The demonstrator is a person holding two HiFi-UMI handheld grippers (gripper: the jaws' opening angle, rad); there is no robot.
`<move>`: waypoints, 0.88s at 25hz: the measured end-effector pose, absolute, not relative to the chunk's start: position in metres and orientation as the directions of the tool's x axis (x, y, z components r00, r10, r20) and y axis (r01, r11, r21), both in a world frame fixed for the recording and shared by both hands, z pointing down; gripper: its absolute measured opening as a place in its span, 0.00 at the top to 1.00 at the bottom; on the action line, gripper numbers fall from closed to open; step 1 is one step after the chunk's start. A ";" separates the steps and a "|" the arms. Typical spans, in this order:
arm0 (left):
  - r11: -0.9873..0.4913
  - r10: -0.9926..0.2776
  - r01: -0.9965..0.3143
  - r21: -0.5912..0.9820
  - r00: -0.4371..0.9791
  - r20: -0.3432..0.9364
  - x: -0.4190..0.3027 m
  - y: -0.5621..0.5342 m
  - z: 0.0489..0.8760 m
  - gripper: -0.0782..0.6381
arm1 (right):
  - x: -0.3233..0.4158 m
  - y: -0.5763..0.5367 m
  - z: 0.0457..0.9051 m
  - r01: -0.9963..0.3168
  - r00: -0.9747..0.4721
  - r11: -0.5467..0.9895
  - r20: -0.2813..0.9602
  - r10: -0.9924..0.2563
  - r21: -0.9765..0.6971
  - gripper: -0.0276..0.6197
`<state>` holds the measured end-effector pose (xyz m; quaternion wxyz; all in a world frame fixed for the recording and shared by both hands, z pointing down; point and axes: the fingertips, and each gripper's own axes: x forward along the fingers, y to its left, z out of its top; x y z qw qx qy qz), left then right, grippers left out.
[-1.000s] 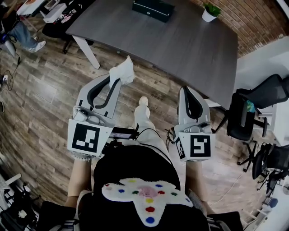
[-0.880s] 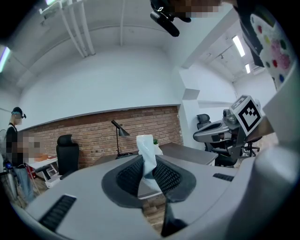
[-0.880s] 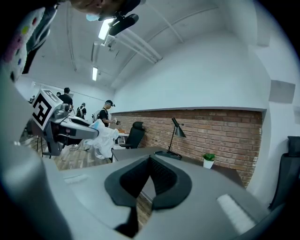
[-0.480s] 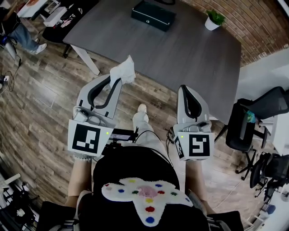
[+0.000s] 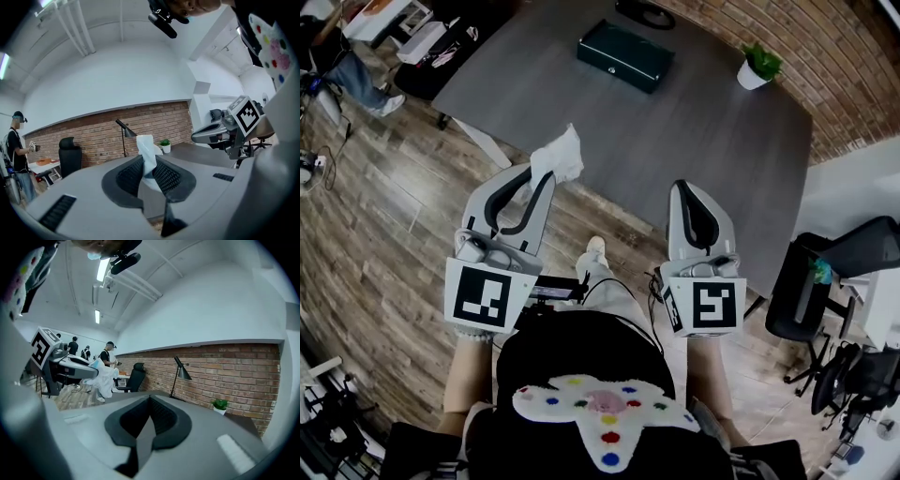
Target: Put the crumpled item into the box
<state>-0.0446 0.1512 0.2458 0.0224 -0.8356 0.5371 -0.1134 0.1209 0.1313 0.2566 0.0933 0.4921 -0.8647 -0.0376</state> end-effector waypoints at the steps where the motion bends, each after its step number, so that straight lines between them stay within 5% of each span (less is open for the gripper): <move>1: -0.417 -0.905 -0.895 -0.158 0.392 0.165 -0.045 0.144 0.245 0.80 | 0.121 0.123 0.256 -0.842 -0.502 0.517 0.124 -0.856 0.156 0.94; 22: -0.332 -0.934 -0.933 -0.138 0.305 0.185 -0.036 0.020 0.253 0.80 | 0.122 -0.014 0.272 -0.778 -0.592 0.614 0.174 -0.787 0.128 0.94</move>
